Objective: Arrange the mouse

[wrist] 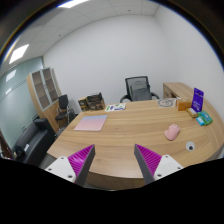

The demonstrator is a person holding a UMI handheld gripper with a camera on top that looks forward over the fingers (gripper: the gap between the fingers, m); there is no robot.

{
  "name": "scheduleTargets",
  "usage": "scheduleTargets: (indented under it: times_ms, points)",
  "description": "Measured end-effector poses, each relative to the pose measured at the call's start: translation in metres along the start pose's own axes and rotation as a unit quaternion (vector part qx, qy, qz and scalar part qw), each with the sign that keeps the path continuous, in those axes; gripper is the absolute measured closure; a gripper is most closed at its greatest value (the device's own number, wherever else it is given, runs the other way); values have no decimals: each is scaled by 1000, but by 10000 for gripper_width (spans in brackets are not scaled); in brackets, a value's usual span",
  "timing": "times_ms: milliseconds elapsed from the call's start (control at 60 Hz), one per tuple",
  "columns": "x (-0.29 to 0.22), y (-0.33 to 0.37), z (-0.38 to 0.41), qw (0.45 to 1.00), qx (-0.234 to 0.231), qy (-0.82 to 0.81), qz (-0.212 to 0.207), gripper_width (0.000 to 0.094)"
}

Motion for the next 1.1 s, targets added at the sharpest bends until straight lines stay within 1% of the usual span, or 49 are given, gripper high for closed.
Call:
scheduleTargets:
  times_ms: [50, 83, 217, 283, 450, 550, 683, 800, 867, 983, 1100]
  points:
    - [-1, 1, -4, 1000, 14, 3, -18, 110]
    - [4, 3, -9, 999, 29, 0, -21, 111]
    - [18, 12, -32, 996, 87, -11, -18, 111]
    - [21, 17, -51, 994, 104, -9, -18, 112]
    - [35, 17, -115, 990, 138, -3, -4, 111]
    - [42, 4, -161, 990, 140, -7, -5, 112]
    - [37, -29, -234, 991, 134, -18, -5, 112]
    - [36, -60, -287, 993, 117, 0, 16, 112]
    - [37, -71, -316, 993, 119, -1, 23, 109]
    - [37, -92, -352, 993, 112, -31, 25, 110]
    - [32, -115, -363, 995, 86, -41, 32, 108]
Point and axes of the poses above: the point between the fingertips, and its own axes, seen from behind it with the camera up: z to the left, x down, y backward, against the way the camera looks, the point moved 2 cm from there along y, backward, against the way the camera looks, and after that the axes turned 14 degrees about -x, right-handed, at the moved point
